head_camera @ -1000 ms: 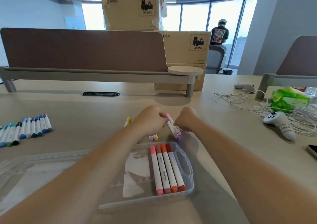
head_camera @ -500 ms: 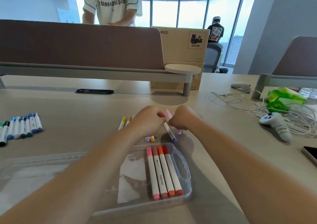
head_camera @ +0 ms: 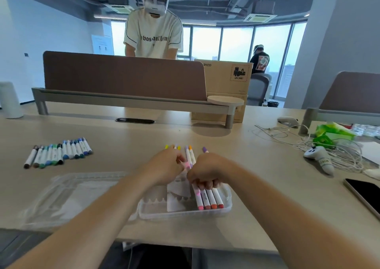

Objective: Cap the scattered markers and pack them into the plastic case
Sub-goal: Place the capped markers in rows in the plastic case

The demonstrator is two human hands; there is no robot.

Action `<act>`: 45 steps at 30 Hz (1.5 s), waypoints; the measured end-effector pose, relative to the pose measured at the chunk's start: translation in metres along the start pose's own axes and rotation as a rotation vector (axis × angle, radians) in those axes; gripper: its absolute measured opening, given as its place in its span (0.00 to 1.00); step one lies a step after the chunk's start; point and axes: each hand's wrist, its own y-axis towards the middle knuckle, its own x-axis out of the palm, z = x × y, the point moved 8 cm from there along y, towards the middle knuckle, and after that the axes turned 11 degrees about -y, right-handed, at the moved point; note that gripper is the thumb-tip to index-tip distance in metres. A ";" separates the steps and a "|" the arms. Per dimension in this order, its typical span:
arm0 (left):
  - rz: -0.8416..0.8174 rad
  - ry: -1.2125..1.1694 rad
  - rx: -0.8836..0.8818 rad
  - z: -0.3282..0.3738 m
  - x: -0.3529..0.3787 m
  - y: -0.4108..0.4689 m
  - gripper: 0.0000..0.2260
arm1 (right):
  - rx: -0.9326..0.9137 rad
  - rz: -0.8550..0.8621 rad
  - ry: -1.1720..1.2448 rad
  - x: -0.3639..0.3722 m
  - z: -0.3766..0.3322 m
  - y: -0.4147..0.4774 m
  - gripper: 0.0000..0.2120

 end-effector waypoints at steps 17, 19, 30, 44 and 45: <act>-0.282 0.094 -0.067 -0.001 0.028 -0.033 0.23 | 0.039 0.134 -0.182 0.002 0.008 0.001 0.18; -0.277 0.083 -0.074 -0.001 0.028 -0.032 0.25 | 0.037 0.114 -0.198 0.002 0.009 0.003 0.19; -0.280 0.076 -0.050 0.001 0.028 -0.029 0.26 | 0.044 0.023 -0.297 0.003 0.001 0.012 0.19; 0.099 -0.123 -0.062 -0.041 -0.043 0.016 0.09 | 0.016 0.246 -0.230 -0.034 0.003 0.060 0.16; 0.104 -0.139 -0.073 -0.044 -0.046 0.021 0.09 | 0.013 0.273 -0.265 -0.038 -0.002 0.065 0.17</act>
